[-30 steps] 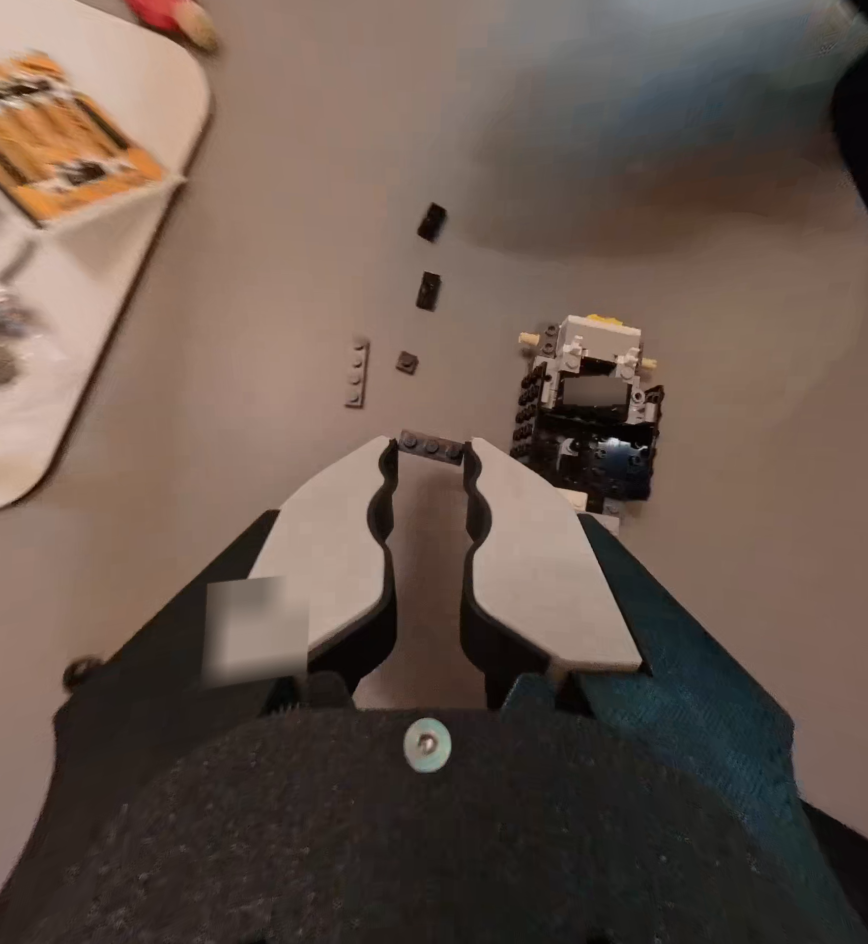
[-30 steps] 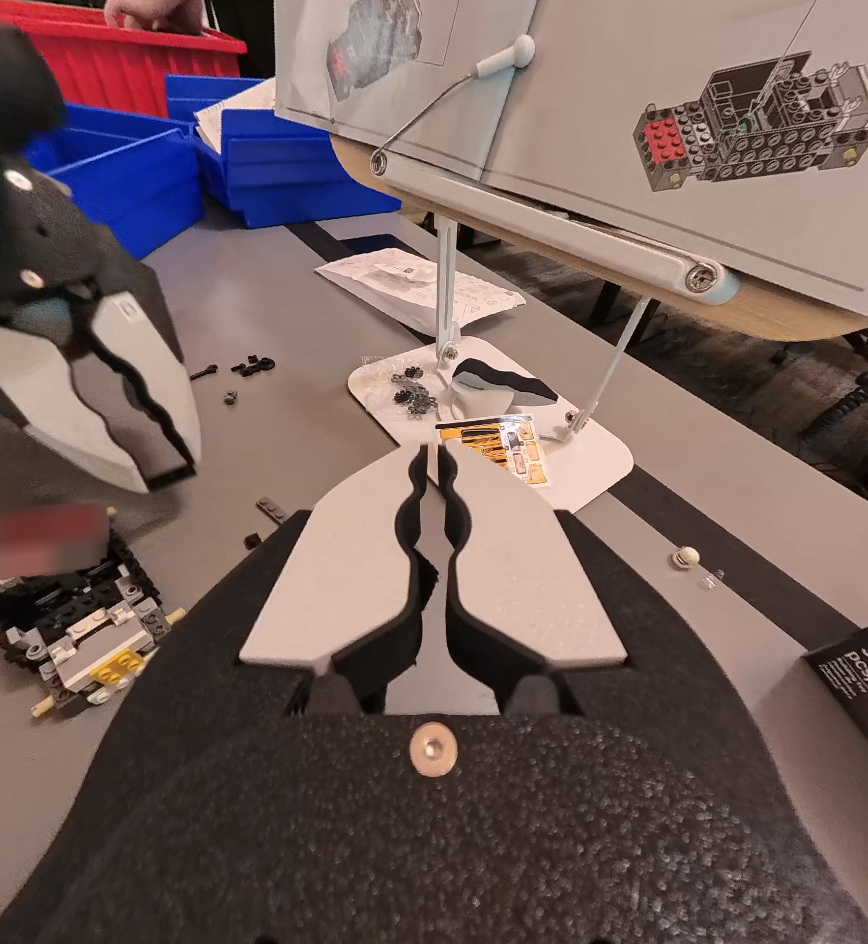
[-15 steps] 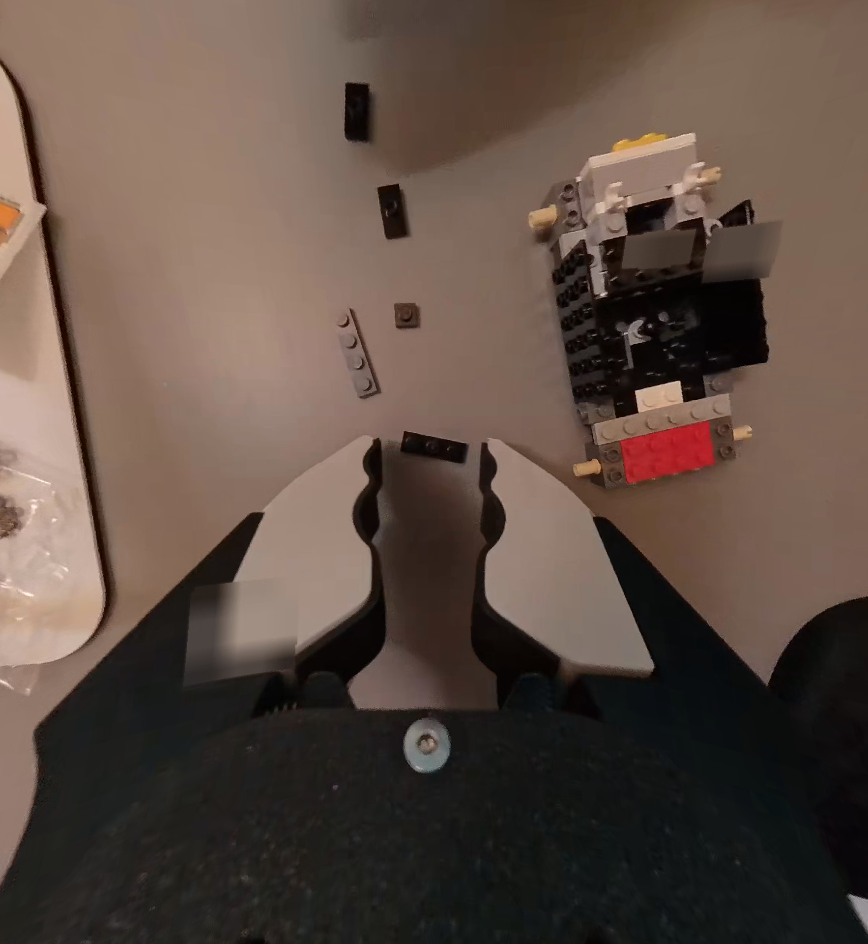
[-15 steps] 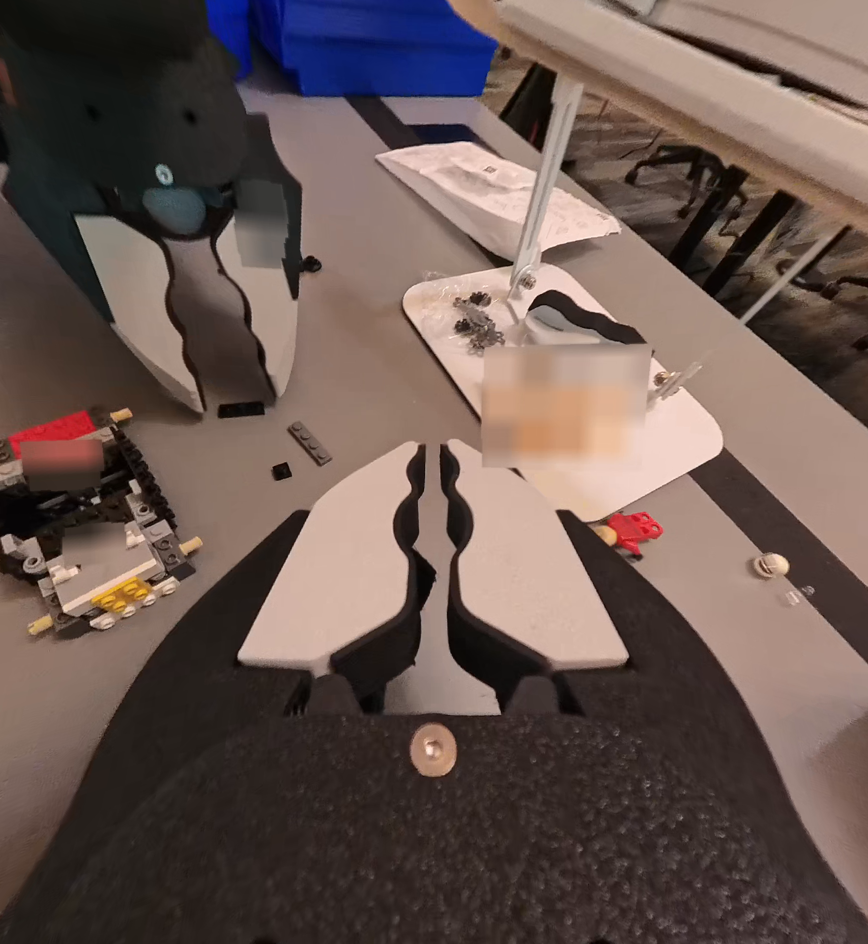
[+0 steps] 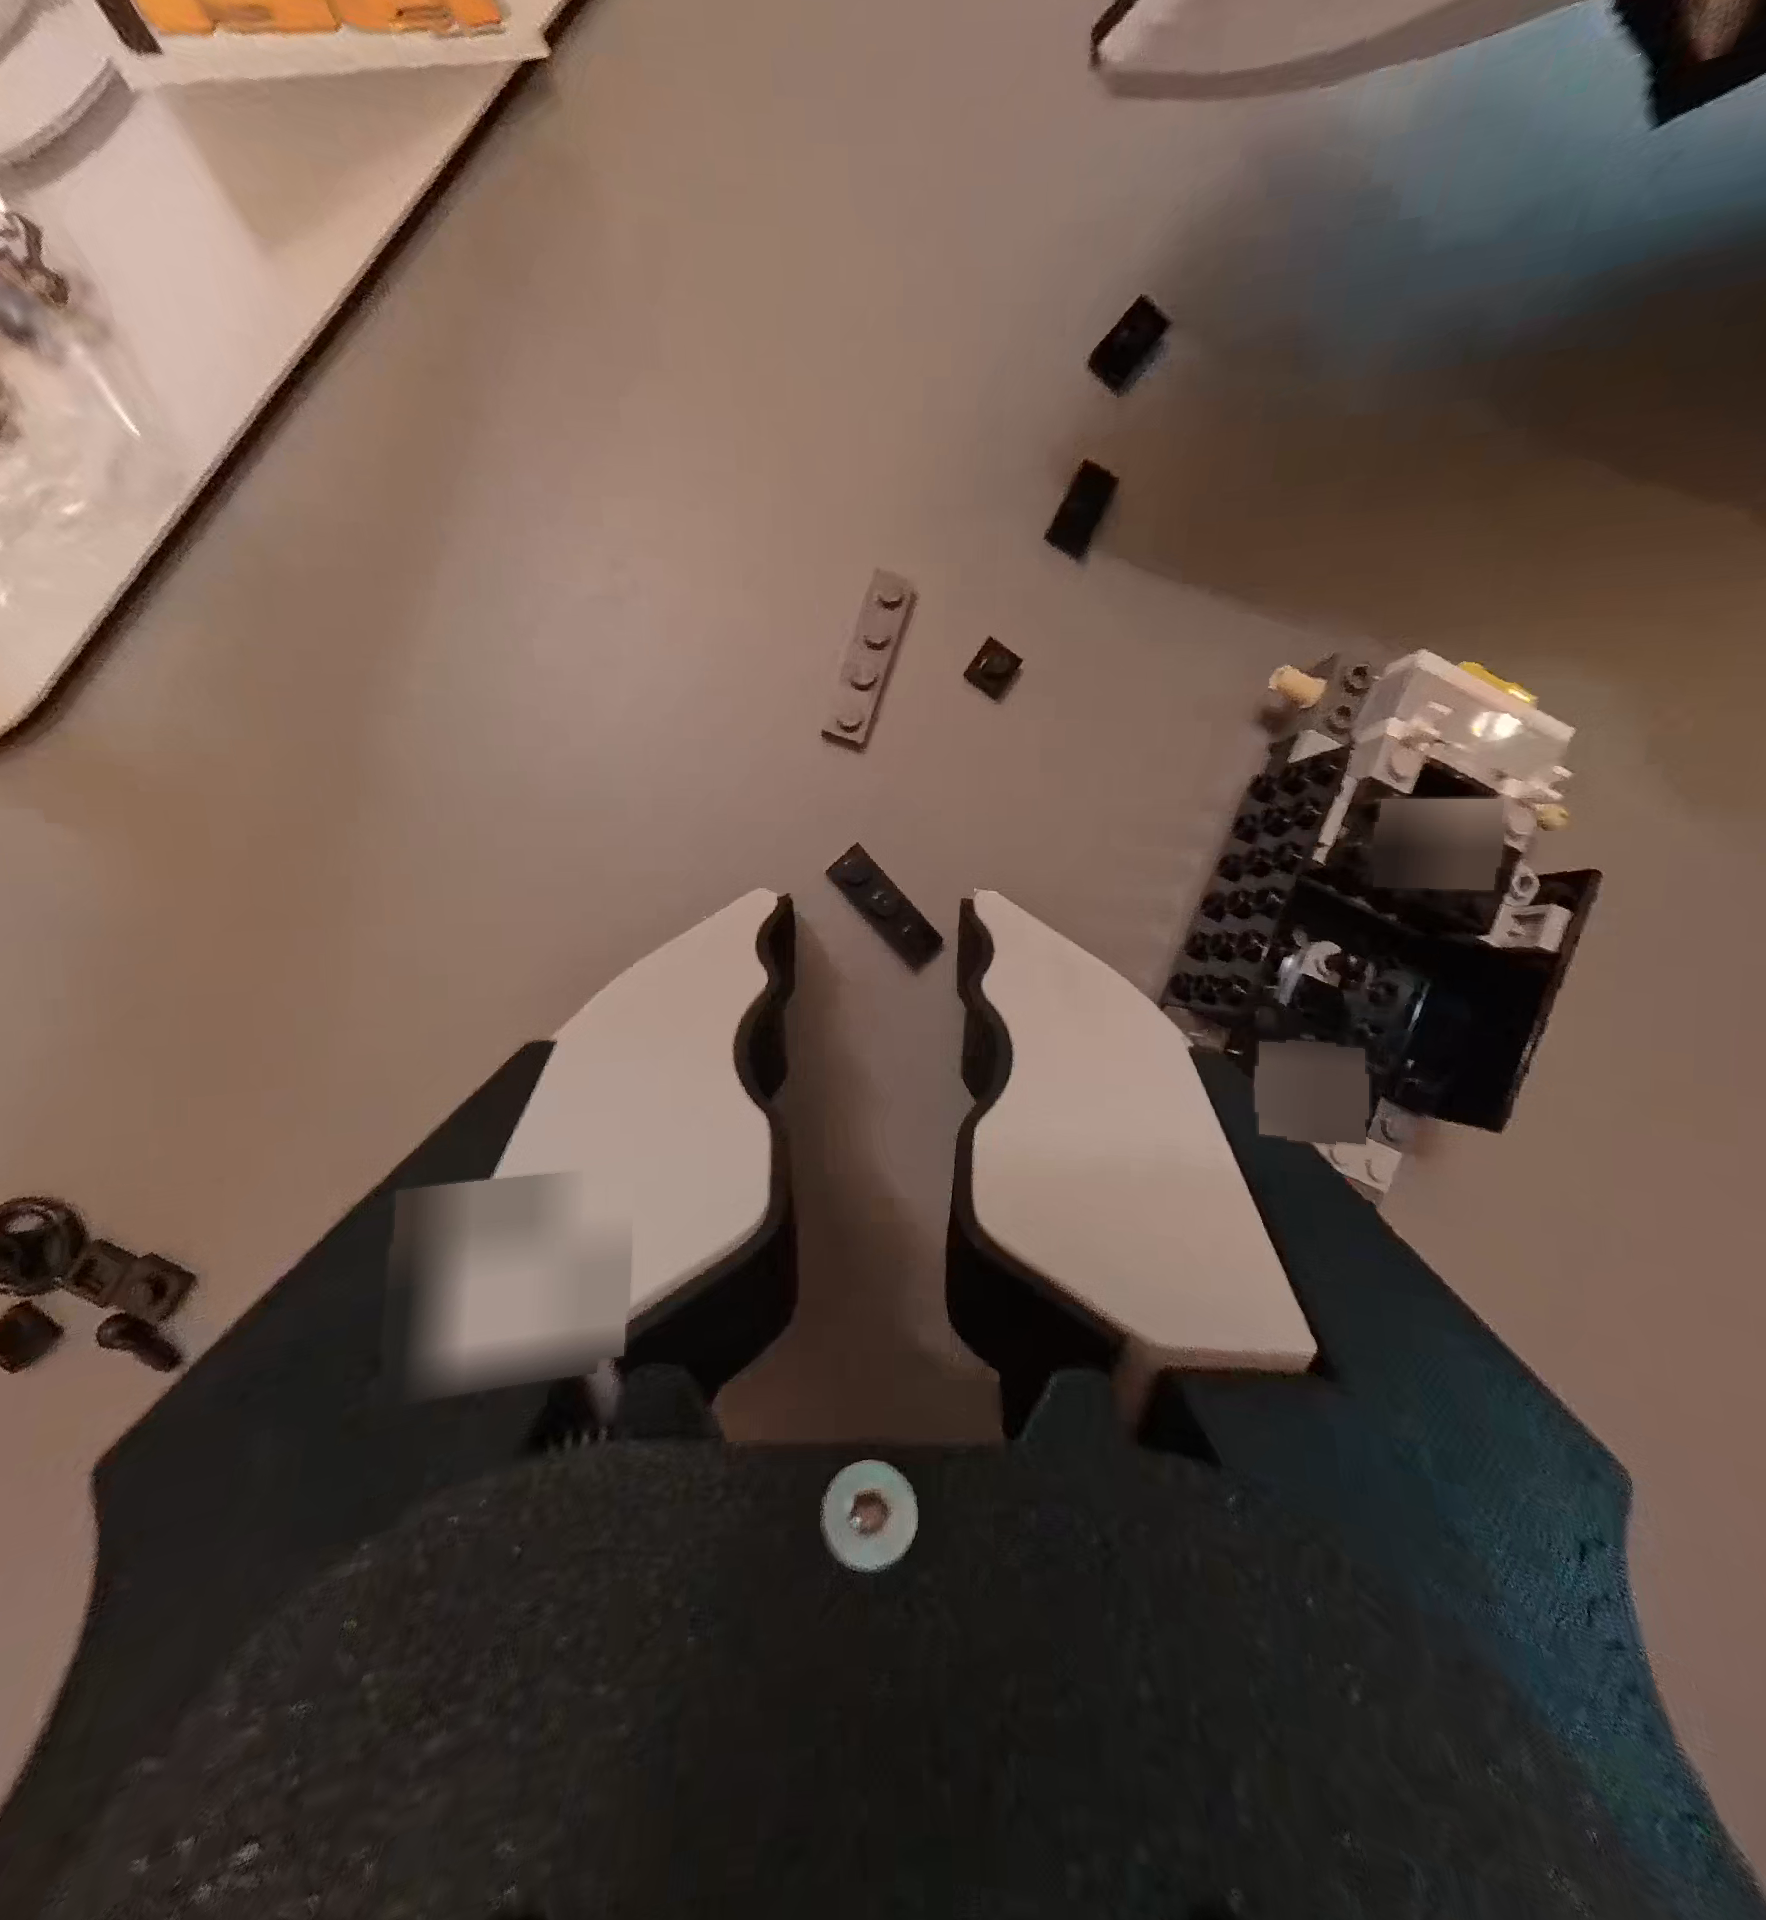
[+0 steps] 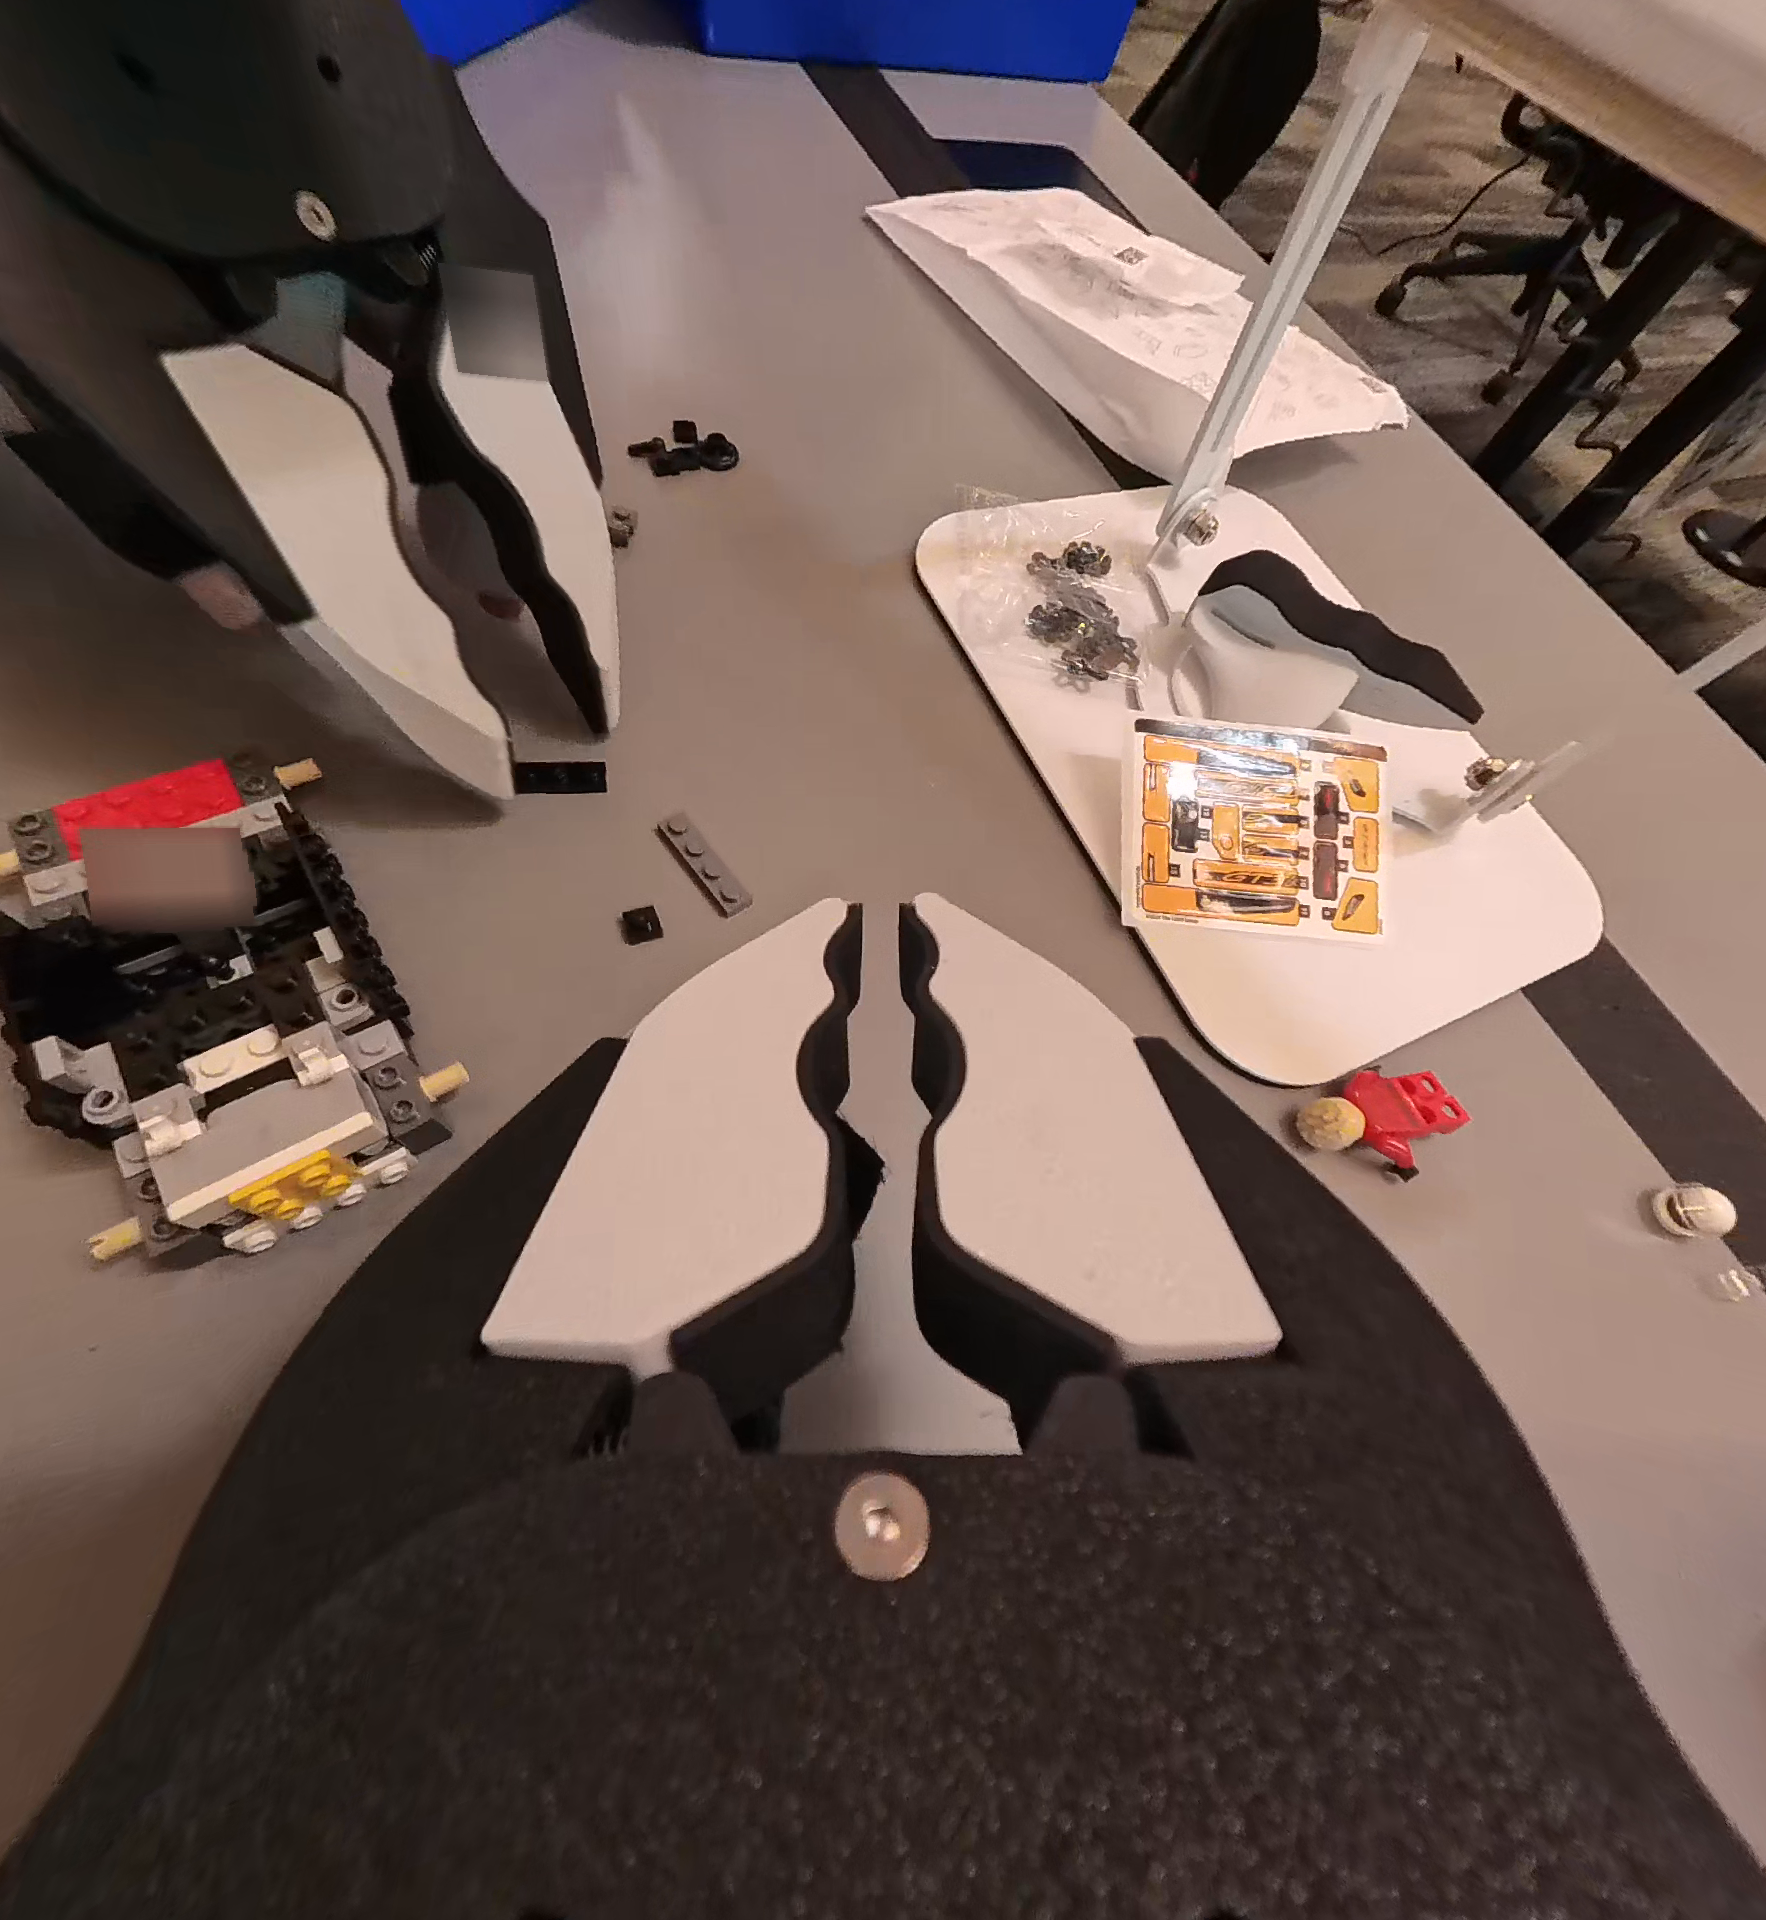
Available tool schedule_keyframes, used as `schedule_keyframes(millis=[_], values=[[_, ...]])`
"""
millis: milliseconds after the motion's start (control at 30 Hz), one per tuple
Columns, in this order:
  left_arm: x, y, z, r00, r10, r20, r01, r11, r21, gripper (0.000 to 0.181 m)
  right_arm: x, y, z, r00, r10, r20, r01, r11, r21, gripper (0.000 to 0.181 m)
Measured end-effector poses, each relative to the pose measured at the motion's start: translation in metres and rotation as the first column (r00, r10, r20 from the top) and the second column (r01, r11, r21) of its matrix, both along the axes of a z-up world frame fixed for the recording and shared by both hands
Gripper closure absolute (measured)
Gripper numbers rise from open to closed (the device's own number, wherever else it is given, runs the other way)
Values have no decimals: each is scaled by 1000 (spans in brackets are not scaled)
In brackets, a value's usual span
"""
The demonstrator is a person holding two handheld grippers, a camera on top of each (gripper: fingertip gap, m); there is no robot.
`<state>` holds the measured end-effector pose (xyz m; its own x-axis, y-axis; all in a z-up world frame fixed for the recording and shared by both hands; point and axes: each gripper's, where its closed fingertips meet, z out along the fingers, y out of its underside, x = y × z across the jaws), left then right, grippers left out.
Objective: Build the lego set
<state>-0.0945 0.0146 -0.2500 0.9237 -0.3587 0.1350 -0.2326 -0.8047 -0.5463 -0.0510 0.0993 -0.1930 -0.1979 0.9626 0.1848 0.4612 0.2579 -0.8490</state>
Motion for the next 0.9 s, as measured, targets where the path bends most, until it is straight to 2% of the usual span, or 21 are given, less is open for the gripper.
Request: schedule_keyframes(millis=[100,167,233,300,333,433,533,600,733,833,900], values=[[2,-1,-3,999,-37,-17,37,999,-4,170,1,0,3,1000,-1,-6,1,1000,5,175],[4,-7,-4,985,-161,-65,160,987,-17,173,1,2,5,1000,-4,-15,4,1000,1,175],[0,-11,-5,938,-324,-125,323,946,-32,173,1,2,6,1000,-5,-20,5,1000,-9,175],[-5,-14,-5,855,-494,-160,494,869,-42,173,0,0,5,1000,0,-21,0,1000,-12,175],[-8,-14,-5,831,-532,-165,530,846,-56,173,0,-1,5,1000,2,-19,-2,1000,-9,175],[-17,-10,-5,814,-558,-161,549,830,-99,174,0,-3,5,1000,13,-13,-13,1000,9,175],[-17,-9,-5,825,-544,-157,539,839,-74,171,0,-3,5,1000,13,-16,-13,1000,-2,175],[-20,-10,-3,852,-499,-160,497,866,-54,150,0,-4,3,1000,16,-11,-16,1000,-6,175],[-11,-19,21,916,-389,-102,399,910,116,144,0,-6,1,1000,26,-1,-26,1000,0,175],[8,-39,32,930,-367,-20,364,910,200,141,4,-10,1,999,50,21,-50,999,-3,174],[24,-54,29,925,-376,51,357,909,212,134,12,-19,-1,992,101,75,-102,995,4,173]])
